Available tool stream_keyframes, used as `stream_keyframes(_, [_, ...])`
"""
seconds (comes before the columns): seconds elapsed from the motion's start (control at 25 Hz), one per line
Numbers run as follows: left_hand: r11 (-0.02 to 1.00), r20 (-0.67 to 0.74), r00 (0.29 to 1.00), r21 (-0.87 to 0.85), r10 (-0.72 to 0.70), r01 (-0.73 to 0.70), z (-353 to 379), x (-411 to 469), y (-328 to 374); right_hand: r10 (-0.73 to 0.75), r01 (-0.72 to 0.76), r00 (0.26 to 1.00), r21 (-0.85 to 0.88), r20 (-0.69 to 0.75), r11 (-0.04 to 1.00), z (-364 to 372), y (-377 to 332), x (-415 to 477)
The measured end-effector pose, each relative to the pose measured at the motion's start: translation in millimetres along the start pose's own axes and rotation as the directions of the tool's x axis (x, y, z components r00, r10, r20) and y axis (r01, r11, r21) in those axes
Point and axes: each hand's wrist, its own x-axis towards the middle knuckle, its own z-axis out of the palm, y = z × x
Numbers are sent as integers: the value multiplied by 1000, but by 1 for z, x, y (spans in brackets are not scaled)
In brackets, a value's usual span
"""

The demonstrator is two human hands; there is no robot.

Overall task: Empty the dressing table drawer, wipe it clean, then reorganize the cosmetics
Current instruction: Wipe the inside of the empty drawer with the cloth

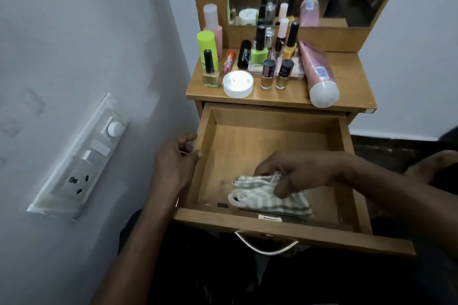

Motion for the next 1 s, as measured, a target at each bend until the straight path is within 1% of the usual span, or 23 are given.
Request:
stream_keyframes(0.04, [1000, -5, 1000, -5, 5, -5, 0, 1, 0, -25, 25, 996, 5, -86, 1000, -5, -1, 7])
stream_keyframes(0.08, [1000, -5, 1000, -12, 8, -8, 1, 2, -1, -50, 47, 985, -25, -164, 999, -14, -4, 11])
stream_keyframes(0.12, [1000, -2, 1000, -14, 7, -7, 0, 2, -1, -78, 65, 975, -73, -206, 995, -23, -8, 12])
stream_keyframes(0.2, [1000, -6, 1000, -2, -15, 15, 2, 2, -2, -78, 53, 978, -131, -193, 990, -36, -10, 13])
stream_keyframes(0.24, [999, -38, 999, 35, -1, 2, 3, 1, -3, -54, 20, 983, -191, -173, 981, -36, -10, 13])
stream_keyframes(0.28, [993, -93, 993, 102, 70, -60, 2, -1, -2, -29, -16, 987, -281, -156, 960, -32, -10, 14])
stream_keyframes(0.32, [967, -110, 973, 183, 202, -180, 1, -3, 1, -3, -46, 991, -369, -131, 928, -23, -9, 18])
stream_keyframes(0.36, [917, -26, 941, 236, 338, -323, 1, -6, 4, 22, -65, 994, -426, -104, 902, -14, -9, 22])
stream_keyframes(0.4, [855, 185, 892, 258, 413, -449, 2, -8, 8, 49, -76, 996, -444, -73, 893, -6, -10, 24])
stream_keyframes(0.44, [779, 456, 803, 307, 384, -547, 7, -8, 11, 76, -89, 996, -436, -47, 895, -3, -9, 26])
stream_keyframes(0.48, [675, 676, 684, 370, 275, -638, 14, -7, 13, 97, -99, 995, -423, -26, 900, -3, -8, 27])
stream_keyframes(0.52, [571, 797, 588, 420, 139, -705, 23, -6, 14, 113, -107, 994, -403, -8, 909, -3, -5, 27])
stream_keyframes(0.56, [491, 845, 534, 456, 23, -742, 32, -4, 14, 122, -111, 993, -373, 6, 921, -5, -1, 27])
stream_keyframes(0.6, [434, 856, 513, 485, -58, -759, 37, -2, 17, 126, -114, 992, -340, 11, 933, -7, 3, 27])
stream_keyframes(0.64, [396, 854, 510, 506, -103, -766, 41, 2, 21, 128, -118, 992, -309, 13, 944, -8, 5, 26])
stream_keyframes(0.72, [354, 847, 512, 528, -145, -772, 40, 7, 28, 132, -125, 991, -244, 10, 962, -9, 9, 26])
stream_keyframes(0.92, [357, 815, 525, 580, -246, -732, 44, 2, 27, 129, -127, 991, -78, 24, 989, -12, 21, 21])
stream_keyframes(1.0, [379, 818, 512, 575, -262, -725, 43, 4, 26, 133, -132, 991, -39, 26, 991, -11, 22, 19])
